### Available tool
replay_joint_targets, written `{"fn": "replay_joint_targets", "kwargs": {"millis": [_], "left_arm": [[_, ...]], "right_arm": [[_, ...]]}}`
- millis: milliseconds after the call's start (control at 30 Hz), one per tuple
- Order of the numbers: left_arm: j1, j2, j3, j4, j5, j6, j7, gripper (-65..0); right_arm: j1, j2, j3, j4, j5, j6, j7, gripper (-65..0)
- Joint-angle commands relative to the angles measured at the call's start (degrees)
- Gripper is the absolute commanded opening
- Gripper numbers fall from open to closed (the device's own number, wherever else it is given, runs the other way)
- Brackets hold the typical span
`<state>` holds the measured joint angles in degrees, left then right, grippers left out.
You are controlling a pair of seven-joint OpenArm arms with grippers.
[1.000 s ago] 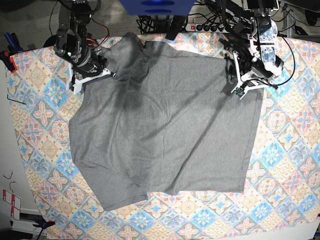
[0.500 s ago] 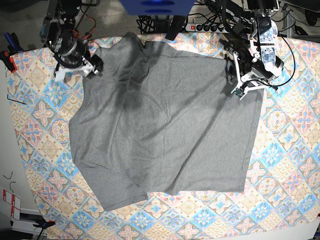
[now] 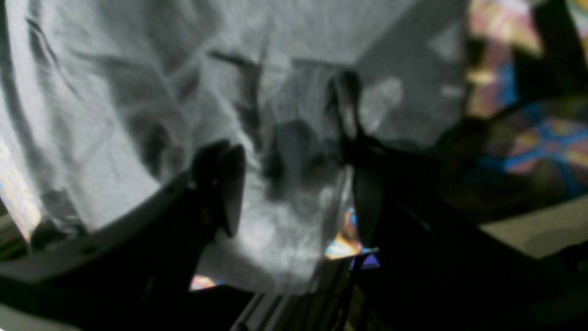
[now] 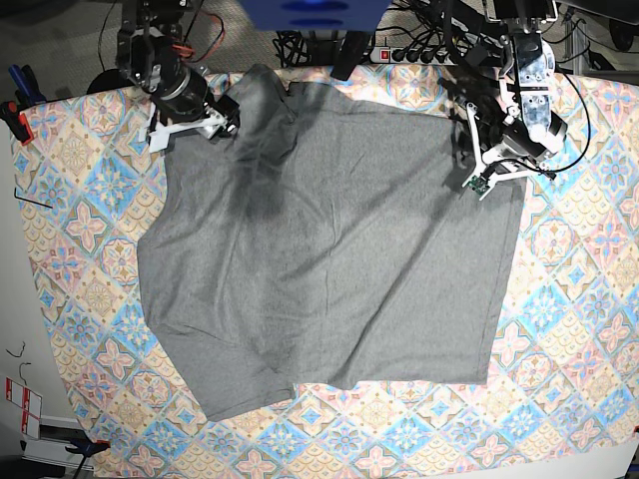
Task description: Fold the T-shirt properly
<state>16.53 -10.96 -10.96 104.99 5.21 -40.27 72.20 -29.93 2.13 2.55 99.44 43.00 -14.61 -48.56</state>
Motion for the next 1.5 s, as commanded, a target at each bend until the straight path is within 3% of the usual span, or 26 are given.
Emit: {"fn": "replay_joint_targets", "kwargs": {"millis": [0, 200, 267, 333, 467, 700, 833, 1000, 1467], "left_arm": [[-0.1, -0.3, -0.1, 1.0, 0.0, 0.3, -0.3, -62.5], [0.0, -0.3, -0.1, 1.0, 0.0, 0.3, -0.2, -62.5], [0.0, -0.3, -0.1, 1.0, 0.0, 0.3, -0.3, -62.5], [0.0, -0.3, -0.2, 1.0, 0.0, 0.3, -0.3, -62.5], [0.0, -0.3, -0.2, 1.0, 0.0, 0.3, -0.3, -62.5], [-0.1, -0.3, -0.2, 1.0, 0.0, 0.3, -0.2, -62.5], [-0.5, -0.2, 0.6, 1.0, 0.0, 0.3, -0.2, -62.5], [-1.8, -0.1, 4.5, 1.0, 0.0, 0.3, -0.1, -62.7], [-4.6, -0.2, 4.4, -0.1, 0.2, 0.3, -0.1, -62.7]], "right_arm": [[-0.4, 0.3, -0.7, -0.7, -0.1, -0.1, 0.6, -30.9], [1.2, 1.3, -5.7, -2.6, -0.1, -0.1, 3.5, -30.9], [1.2, 1.5, -6.2, -2.6, -0.1, -0.1, 3.4, -34.2], [1.2, 1.6, -6.9, -2.5, -0.1, -0.1, 3.4, -41.9], [1.2, 1.9, -6.9, -2.4, 0.0, -0.1, 3.4, -65.0], [1.1, 2.1, -6.5, -1.1, -0.1, -0.1, 3.9, -63.5], [1.2, 5.4, -6.4, 2.6, -0.1, -0.1, 3.9, -63.5], [5.3, 6.8, -6.5, 5.2, 0.0, -0.1, 3.9, -63.5], [16.3, 8.8, -6.5, 8.9, 0.1, -0.1, 3.5, -63.6]]}}
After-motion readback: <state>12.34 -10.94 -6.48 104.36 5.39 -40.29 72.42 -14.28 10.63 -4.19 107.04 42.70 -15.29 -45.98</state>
